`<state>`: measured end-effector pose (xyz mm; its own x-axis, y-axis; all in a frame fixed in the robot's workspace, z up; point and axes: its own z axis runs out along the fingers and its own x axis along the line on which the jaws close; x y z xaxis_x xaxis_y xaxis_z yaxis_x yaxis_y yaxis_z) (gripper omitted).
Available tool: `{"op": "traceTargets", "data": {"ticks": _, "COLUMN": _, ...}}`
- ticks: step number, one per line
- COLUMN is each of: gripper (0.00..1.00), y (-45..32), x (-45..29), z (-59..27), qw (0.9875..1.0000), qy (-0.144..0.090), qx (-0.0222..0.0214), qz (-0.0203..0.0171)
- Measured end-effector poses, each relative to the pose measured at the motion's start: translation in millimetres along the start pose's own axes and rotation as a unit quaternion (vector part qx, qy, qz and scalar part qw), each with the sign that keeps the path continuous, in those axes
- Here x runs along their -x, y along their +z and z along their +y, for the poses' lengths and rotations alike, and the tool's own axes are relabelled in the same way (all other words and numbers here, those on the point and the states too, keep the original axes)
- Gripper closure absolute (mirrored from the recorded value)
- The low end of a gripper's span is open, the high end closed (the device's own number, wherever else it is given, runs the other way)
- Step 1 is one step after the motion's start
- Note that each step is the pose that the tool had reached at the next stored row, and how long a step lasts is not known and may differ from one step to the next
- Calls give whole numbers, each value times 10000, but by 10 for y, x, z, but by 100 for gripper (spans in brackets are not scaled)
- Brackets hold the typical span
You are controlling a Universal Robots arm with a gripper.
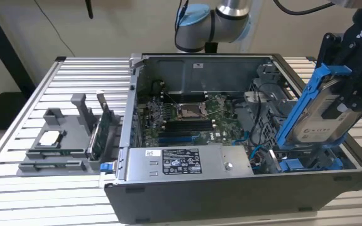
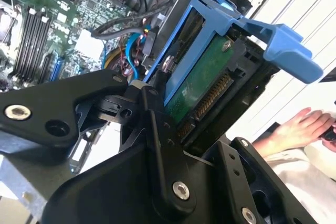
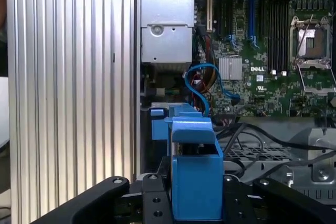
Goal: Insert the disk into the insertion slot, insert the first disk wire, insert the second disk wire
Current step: 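Insert the disk into the insertion slot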
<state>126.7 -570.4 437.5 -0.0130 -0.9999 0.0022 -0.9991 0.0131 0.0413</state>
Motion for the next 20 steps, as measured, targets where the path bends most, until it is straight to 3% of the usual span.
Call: {"op": "traceTargets", "data": {"ticks": 20, "gripper": 67, "y": 224, "x": 2, "z": -100, "qw": 10000, "qy": -9, "qx": 1, "qz": -36}}
